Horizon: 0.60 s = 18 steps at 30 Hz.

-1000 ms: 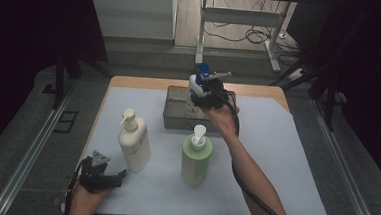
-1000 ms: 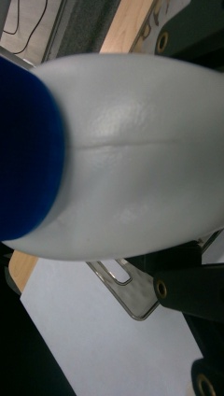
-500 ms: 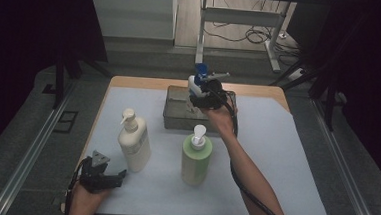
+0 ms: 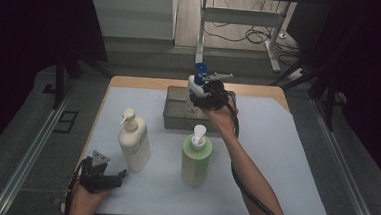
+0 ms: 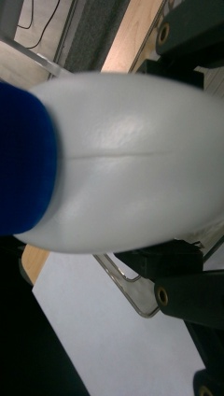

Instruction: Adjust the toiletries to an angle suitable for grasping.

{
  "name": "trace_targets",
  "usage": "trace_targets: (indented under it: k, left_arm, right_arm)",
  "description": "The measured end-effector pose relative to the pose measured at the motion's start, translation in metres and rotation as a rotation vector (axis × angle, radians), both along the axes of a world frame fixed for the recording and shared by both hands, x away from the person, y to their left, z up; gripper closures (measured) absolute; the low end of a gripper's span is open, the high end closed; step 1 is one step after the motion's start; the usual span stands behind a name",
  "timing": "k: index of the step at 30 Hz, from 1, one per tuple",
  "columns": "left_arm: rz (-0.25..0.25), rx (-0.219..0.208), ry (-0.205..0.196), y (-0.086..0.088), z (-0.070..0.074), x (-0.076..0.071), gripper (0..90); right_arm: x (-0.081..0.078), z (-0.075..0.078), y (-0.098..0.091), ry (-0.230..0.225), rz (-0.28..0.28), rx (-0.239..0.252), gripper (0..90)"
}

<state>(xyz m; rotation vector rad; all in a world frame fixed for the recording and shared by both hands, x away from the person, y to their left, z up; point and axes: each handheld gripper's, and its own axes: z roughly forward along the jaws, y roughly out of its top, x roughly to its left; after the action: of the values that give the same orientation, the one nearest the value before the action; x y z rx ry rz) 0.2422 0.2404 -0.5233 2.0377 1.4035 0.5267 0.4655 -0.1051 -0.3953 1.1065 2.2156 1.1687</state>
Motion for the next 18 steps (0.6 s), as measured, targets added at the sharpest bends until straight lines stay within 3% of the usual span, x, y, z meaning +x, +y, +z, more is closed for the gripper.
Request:
trace_targets:
  k: [5, 18]
  left_arm:
    - [0.0, 0.0, 0.0, 0.0, 0.0, 0.0, 10.8]
    - [0.001, 0.0, 0.0, 0.0, 0.0, 0.0, 10.8]
  right_arm:
    - [-0.007, 0.002, -0.003, -0.02, 0.017, -0.028, 35.1]
    - [-0.025, 0.0, -0.02, -0.006, 0.044, -0.021, 35.8]
